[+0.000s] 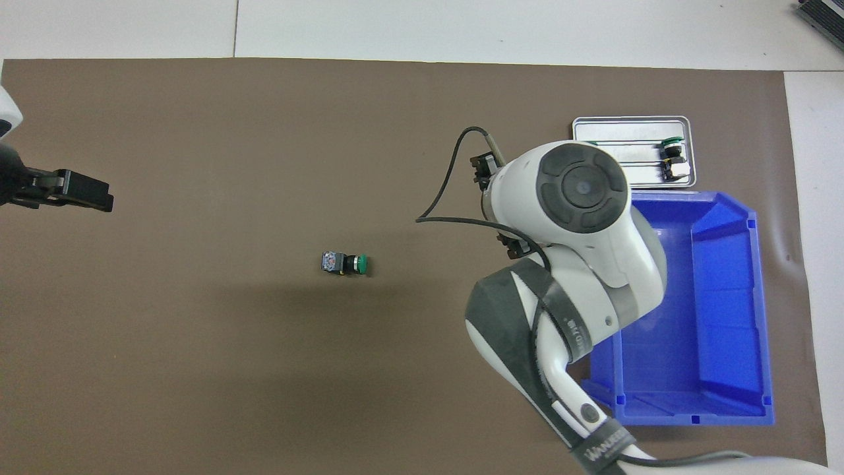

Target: Place and press button with both arms

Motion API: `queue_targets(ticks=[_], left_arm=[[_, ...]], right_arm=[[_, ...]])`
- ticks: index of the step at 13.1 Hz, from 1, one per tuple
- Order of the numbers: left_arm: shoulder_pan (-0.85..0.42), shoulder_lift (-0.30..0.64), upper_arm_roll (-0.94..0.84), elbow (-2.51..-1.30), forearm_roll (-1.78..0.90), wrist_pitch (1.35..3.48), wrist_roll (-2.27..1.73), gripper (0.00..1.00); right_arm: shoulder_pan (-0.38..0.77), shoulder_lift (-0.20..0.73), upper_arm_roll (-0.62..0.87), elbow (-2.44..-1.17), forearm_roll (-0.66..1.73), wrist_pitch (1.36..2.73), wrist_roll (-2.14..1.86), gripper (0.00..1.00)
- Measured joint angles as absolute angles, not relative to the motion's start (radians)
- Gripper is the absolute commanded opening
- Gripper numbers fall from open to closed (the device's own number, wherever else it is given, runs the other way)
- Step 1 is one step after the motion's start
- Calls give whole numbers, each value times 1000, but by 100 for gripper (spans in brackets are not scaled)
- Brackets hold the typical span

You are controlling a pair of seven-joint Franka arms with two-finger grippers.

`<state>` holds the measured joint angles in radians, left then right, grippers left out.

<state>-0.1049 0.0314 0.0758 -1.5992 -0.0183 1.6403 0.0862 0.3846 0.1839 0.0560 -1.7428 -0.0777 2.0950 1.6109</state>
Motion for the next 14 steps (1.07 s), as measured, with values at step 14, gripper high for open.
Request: queue_targets(ticks=[14], left_arm=[[-105,31,75,-1600,-18,1640,86,99]], right_arm=[[-22,-45,48,-1717,-19,1685,259,100]])
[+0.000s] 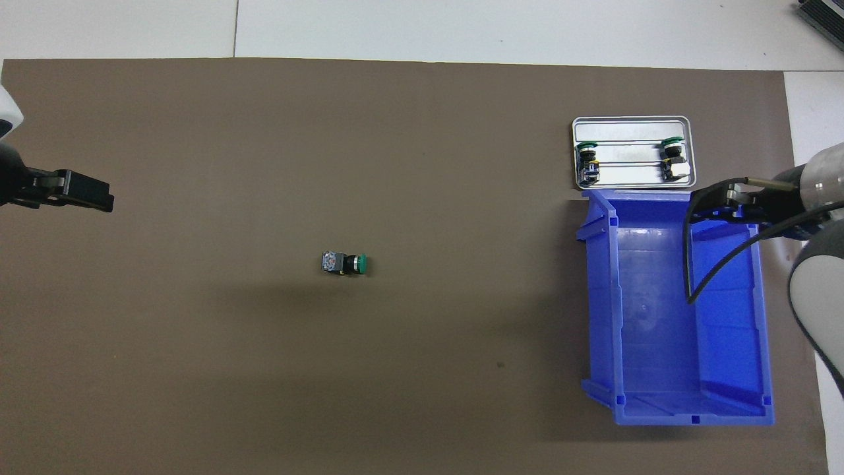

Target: Place and press button with both arms

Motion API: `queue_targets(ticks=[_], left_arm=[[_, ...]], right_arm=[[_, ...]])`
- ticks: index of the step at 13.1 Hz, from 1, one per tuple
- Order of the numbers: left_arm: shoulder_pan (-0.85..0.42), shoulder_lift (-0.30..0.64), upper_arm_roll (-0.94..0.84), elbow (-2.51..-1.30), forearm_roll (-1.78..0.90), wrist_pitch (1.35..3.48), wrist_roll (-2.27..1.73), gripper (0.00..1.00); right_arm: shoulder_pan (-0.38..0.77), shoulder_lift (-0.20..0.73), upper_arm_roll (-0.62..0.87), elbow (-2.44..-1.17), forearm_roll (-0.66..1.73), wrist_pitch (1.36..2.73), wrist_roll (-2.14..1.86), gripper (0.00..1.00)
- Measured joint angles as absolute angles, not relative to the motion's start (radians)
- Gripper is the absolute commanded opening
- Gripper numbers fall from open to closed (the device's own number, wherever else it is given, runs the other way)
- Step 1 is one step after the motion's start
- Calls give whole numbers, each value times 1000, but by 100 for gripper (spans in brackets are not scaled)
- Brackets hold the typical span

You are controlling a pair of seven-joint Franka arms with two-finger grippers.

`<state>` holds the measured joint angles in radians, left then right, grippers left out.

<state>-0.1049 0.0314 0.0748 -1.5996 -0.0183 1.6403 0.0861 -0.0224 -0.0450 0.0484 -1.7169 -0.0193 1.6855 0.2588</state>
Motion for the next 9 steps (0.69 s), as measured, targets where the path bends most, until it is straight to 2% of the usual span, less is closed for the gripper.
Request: queue_targets(ticks=[4,9], left_arm=[[-105,31,66,-1600,-18,1640,86,99],[-138,27,46,-1613,-18,1669,204,99]], right_arm=[[-20,7,50,-1559,-34,1554,229,100],[-19,17,56,-1568,-34,1514,169,100]])
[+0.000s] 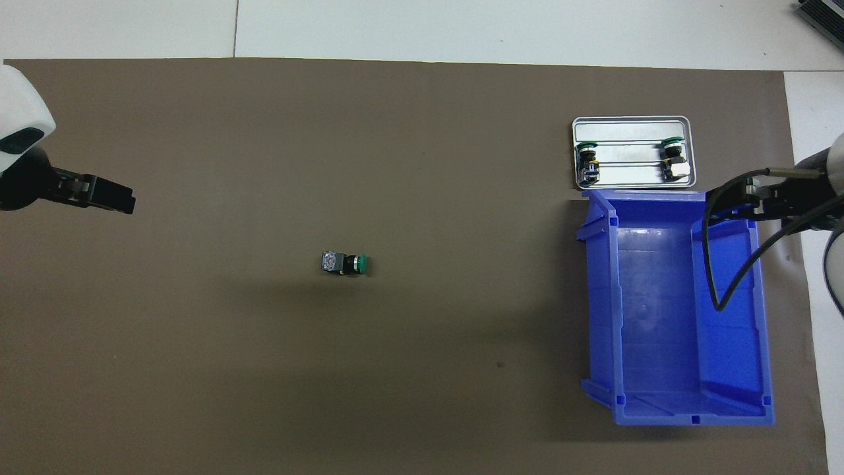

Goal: Place and press button with both arms
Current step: 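Move the left gripper over to the green button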

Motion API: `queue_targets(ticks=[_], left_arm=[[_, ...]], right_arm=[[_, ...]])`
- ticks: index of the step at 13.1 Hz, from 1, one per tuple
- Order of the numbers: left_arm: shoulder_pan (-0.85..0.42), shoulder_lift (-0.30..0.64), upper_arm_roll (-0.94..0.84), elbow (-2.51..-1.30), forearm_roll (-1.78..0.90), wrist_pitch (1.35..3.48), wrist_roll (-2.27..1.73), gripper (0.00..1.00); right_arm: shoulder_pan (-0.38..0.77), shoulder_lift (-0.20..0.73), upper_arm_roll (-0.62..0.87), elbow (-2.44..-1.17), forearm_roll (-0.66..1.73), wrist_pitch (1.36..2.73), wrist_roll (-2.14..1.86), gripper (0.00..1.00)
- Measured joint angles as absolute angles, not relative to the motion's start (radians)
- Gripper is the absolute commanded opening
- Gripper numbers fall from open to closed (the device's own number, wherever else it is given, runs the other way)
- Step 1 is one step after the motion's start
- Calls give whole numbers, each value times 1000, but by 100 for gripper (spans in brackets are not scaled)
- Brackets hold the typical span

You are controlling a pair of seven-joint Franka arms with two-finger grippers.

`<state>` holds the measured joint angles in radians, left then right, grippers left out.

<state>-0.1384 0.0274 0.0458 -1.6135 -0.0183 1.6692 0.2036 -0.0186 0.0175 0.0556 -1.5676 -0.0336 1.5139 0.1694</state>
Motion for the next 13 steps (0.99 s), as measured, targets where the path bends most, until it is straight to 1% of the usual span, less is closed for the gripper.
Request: queue_targets(ticks=[2,6,11,13], left_arm=[[-168,14,43,-1661,-18,1727,337,99],[-229,-48,42,-1817,-18,1848,582,99],[-304,-79,36,-1879,-18,1901,638,97],[-344,-84,33,-1918,-25,1954,655,93]], right_arm=[[-16,11,56,-1584,-34,1513,166,100],[-14,6,57,-1592,-33,1514,166,100],[-11,-16,57,-1618,-27,1532,166,100],[-11,-23,57,-1629,-27,1539,166,100]])
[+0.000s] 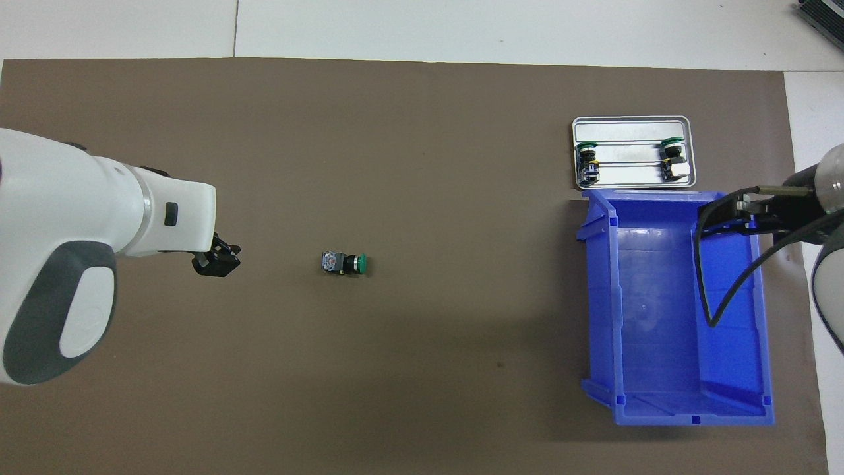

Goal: Place and press button with both arms
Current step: 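Move the left gripper over to the green button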

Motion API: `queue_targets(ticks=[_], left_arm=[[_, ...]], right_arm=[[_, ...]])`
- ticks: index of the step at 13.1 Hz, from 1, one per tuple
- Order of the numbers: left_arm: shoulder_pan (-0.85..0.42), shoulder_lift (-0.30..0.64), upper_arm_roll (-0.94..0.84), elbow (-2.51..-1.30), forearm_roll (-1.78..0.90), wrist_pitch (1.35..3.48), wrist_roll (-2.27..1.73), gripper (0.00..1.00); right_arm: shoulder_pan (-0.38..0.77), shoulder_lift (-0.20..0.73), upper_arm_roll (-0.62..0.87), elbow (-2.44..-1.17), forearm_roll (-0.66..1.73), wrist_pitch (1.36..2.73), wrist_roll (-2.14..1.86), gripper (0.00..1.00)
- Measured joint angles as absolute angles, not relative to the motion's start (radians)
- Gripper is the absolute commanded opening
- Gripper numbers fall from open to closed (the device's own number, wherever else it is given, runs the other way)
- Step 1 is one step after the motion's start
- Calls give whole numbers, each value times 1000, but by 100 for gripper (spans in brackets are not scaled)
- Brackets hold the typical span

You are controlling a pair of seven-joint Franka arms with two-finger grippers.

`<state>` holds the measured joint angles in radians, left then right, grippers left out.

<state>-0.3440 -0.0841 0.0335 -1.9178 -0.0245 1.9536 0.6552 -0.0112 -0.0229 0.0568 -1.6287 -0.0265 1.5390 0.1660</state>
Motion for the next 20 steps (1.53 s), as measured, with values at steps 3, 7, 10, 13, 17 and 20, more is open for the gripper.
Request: queue_targets(ticks=[3,7,10,13,17,20], left_arm=[[-425,-58,31,-1969,-80,2058,689,75],[-518,40,30,-2057,-85,2274,751,70],[-543,75,30,-2129,-85,2394,814,70],[-547,132,30,-2140,-85,2419,887,71],[-576,199,29,-2141,-85,2448,923,71],[-597,243,30,-2141,-86,2497,922,71]], right_arm=[[-11,-24,57,-1631,-26,1547,166,100],[-11,-24,57,-1631,-26,1547,166,100],[-11,-24,57,-1631,-26,1547,166,100],[-11,-24,57,-1631,-26,1547,166,100],[-11,-25,57,-1631,-26,1547,166,100],[-11,-25,57,-1632,-26,1547,166,100]])
